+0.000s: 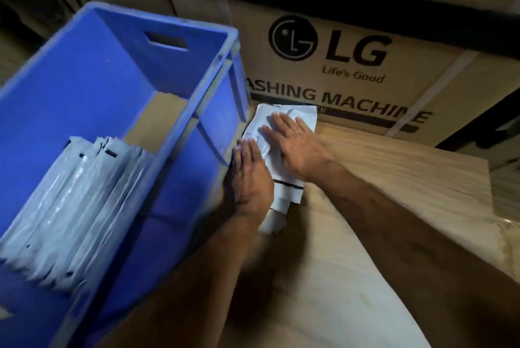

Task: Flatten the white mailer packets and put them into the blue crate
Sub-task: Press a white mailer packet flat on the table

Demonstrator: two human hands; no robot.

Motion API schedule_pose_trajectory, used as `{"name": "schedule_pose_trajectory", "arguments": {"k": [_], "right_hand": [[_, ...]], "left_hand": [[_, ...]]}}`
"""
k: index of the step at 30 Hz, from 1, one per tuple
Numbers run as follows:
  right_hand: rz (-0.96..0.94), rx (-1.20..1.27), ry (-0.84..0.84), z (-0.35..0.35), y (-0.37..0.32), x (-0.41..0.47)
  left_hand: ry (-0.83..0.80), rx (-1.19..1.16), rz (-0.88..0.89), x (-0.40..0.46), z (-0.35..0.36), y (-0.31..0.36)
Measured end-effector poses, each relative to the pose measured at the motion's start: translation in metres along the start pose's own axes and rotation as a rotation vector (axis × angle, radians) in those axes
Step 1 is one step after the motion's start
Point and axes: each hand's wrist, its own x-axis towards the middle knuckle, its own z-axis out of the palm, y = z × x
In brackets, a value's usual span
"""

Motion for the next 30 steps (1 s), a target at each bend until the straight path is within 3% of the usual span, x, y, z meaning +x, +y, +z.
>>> {"name": "schedule_pose_trajectory", "arguments": {"k": [3, 6, 14, 20, 23, 30], "right_hand": [[-0.001, -0.068, 0.042, 0.007, -0.005, -0.012], [0.053, -0.045, 0.091, 0.007, -0.014, -0.056], [0.362, 0.211, 0.293, 0.012, -0.113, -0.249], [0.498, 0.313, 0.082, 0.067, -0.212, -0.338], [0.548, 0.384, 0.036, 0.084, -0.239, -0.348], [0.652, 0.460, 0.149, 0.075, -0.249, -0.323]], "left_hand": [[0.066, 0.032, 0.095, -0.024, -0.016, -0.004], [0.025, 0.007, 0.167, -0.057, -0.034, -0.006], [0.015, 0.093, 0.642, -0.187, -0.081, -0.034], [-0.311, 0.184, 0.969, -0.250, -0.064, -0.100], [-0.466, 0.154, 0.989, -0.256, -0.058, -0.121], [-0.468, 0.091, 0.785, -0.256, -0.057, -0.103]]}}
